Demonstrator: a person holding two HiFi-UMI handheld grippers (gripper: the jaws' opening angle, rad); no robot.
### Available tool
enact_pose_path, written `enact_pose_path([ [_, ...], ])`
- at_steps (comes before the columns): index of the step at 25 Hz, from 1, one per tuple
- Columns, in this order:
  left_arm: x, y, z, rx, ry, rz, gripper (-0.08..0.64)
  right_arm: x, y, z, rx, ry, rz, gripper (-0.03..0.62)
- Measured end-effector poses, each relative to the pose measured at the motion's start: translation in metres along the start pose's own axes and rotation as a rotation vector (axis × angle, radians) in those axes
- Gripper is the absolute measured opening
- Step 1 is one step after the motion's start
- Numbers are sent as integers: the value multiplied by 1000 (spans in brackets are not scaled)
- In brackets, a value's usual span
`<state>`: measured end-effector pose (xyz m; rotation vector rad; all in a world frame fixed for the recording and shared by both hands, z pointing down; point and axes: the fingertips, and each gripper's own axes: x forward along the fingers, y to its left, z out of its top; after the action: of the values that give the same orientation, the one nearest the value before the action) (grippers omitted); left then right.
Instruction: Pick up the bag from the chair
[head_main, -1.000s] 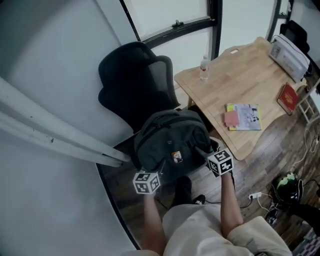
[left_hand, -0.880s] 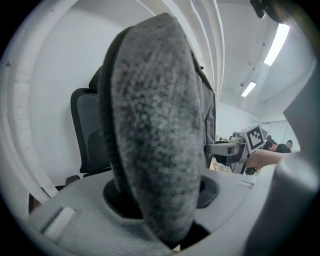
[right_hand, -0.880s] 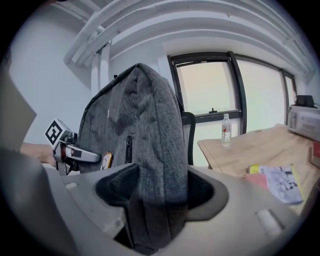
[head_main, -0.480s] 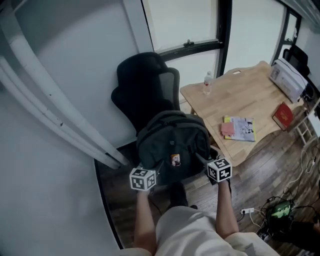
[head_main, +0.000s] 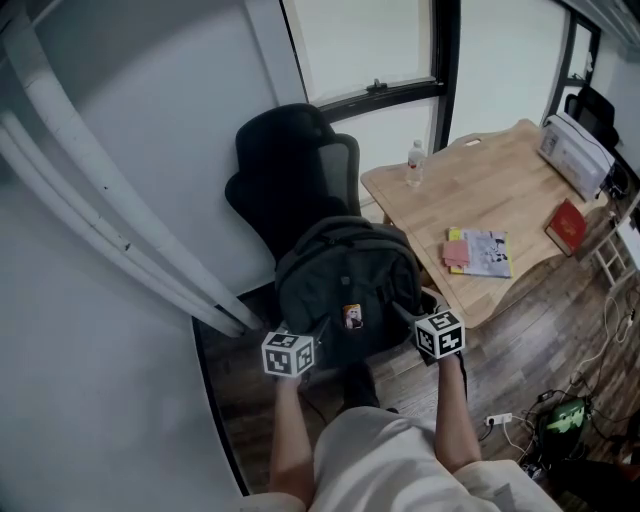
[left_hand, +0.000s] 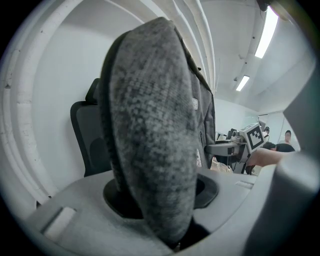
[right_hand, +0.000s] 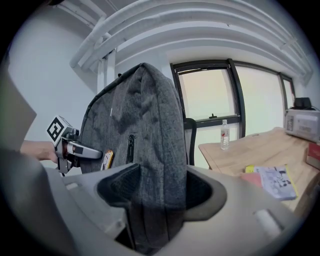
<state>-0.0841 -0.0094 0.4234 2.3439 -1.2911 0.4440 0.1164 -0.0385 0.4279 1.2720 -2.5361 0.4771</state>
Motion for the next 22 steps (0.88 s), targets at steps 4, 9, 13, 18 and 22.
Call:
enact_pose_path([
  [4,2,1,4,16,1,-1,172,0,-2,3,-4,-5,-9,265],
  [9,5,0,6,19,-2,0,172,1,-5,4,-1,-2,-21,264],
  [13,6,0,4,19,4,3,173,1,-5,1,-7,11,-25,264],
  [18,9,2,2,20,9,-1,173,4,-7,0,-18,24,-29,264],
  [22,10,5,8,26,-4,-10,173,7,-8,7,-33,17,-38,264],
])
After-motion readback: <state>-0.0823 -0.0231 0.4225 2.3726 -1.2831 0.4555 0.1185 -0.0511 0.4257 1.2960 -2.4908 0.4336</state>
